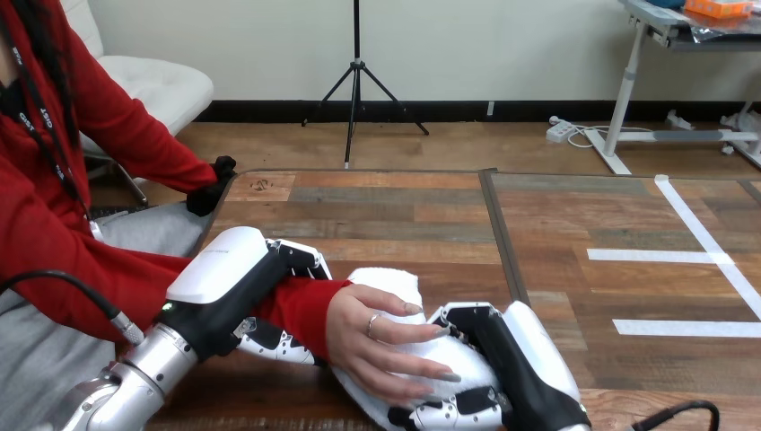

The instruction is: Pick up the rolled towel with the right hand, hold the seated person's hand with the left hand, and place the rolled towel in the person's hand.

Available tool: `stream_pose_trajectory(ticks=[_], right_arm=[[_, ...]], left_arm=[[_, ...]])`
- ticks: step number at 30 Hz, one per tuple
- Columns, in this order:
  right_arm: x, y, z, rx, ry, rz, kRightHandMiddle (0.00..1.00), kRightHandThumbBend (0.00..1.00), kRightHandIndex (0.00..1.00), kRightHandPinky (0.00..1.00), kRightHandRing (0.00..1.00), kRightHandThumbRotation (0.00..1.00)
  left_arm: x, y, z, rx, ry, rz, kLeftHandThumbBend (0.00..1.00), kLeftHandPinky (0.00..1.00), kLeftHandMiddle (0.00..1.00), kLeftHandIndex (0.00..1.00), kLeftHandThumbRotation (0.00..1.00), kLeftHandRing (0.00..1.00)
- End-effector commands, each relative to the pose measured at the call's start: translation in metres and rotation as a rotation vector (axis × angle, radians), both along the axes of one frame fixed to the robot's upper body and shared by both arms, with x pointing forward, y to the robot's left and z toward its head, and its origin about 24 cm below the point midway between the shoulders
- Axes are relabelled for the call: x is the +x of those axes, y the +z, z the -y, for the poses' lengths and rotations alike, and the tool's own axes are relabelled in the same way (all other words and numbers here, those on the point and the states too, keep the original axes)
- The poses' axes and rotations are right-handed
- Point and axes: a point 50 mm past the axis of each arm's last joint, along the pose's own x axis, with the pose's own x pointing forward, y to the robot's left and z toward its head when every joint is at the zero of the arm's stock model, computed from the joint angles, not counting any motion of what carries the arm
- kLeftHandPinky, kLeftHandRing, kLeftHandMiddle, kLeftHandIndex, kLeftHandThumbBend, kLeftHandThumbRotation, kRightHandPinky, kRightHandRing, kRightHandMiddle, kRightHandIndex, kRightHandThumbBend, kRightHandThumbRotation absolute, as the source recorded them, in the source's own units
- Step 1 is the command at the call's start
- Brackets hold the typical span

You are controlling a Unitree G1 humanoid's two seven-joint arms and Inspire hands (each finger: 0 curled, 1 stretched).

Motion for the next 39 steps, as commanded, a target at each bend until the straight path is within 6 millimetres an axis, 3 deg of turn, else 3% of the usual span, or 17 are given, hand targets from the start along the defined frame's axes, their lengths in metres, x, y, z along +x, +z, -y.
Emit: stream_pose_trajectory(ticks=[1,39], right_arm=[[0.007,0.099,-0.021,0.155,0.128,0.452,0.11,0.66,0.10,0.03,0.07,0.00],[-0.020,0.120,-0.028,0.204,0.209,0.538,0.10,0.67,0.10,0.02,0.06,0.00]], left_arm=[[0.025,0.049,0.037,-0.133,-0.122,0.215,0.82,0.33,0.42,0.46,0.07,0.36],[0.028,0.044,0.040,-0.118,-0.114,0.185,0.85,0.34,0.42,0.46,0.06,0.37]])
